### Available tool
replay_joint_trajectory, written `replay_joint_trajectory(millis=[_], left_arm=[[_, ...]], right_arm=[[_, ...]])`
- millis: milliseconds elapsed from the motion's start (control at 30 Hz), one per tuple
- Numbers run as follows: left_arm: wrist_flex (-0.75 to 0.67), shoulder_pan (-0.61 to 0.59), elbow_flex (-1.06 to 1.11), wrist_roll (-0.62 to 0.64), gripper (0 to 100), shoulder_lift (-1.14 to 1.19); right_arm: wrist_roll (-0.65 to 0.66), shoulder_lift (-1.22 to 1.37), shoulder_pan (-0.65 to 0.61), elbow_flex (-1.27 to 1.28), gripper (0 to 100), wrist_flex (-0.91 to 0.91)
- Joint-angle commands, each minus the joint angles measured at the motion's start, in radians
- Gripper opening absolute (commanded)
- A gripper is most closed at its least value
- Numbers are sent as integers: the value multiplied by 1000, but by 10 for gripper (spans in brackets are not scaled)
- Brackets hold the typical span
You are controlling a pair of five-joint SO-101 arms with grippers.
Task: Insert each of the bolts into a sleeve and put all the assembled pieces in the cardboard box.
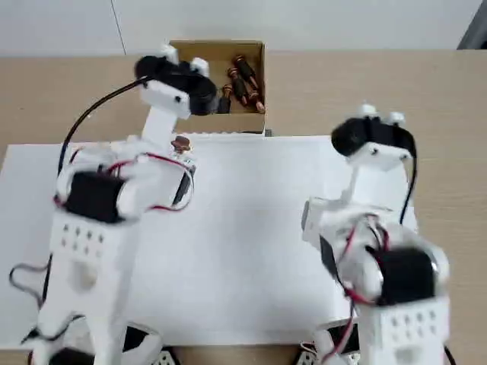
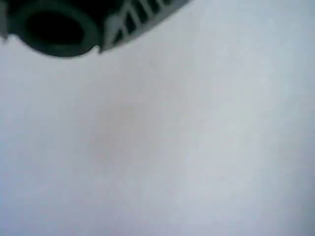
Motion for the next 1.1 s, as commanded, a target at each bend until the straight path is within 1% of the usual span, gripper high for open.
replay_joint_trajectory(millis=[0, 167, 267, 333, 400, 500, 600, 733, 900, 1067], left_arm=[[-130, 14, 143, 84, 5, -181], [-359, 8, 404, 161, 5, -437], [-500, 8, 576, 193, 5, -588], [-582, 8, 674, 241, 5, -687], [-634, 8, 754, 299, 5, -776], [-686, 15, 851, 350, 5, -884], [-720, 15, 938, 359, 5, -968], [-721, 15, 1006, 365, 5, -1073], [-766, 15, 1101, 454, 5, -1195], [-841, 17, 1204, 549, 5, -1284]], right_arm=[[31, -108, 2, 3, 2, -1], [74, -229, 2, 146, 2, -68], [100, -298, -1, 270, 2, -166], [120, -346, 2, 356, 2, -231], [123, -398, -1, 436, 2, -298], [126, -478, -10, 560, 2, -401], [173, -556, -56, 683, 2, -499], [219, -677, -137, 832, 2, -622], [299, -831, -255, 1014, 2, -753], [351, -822, -371, 1091, 2, -874]])
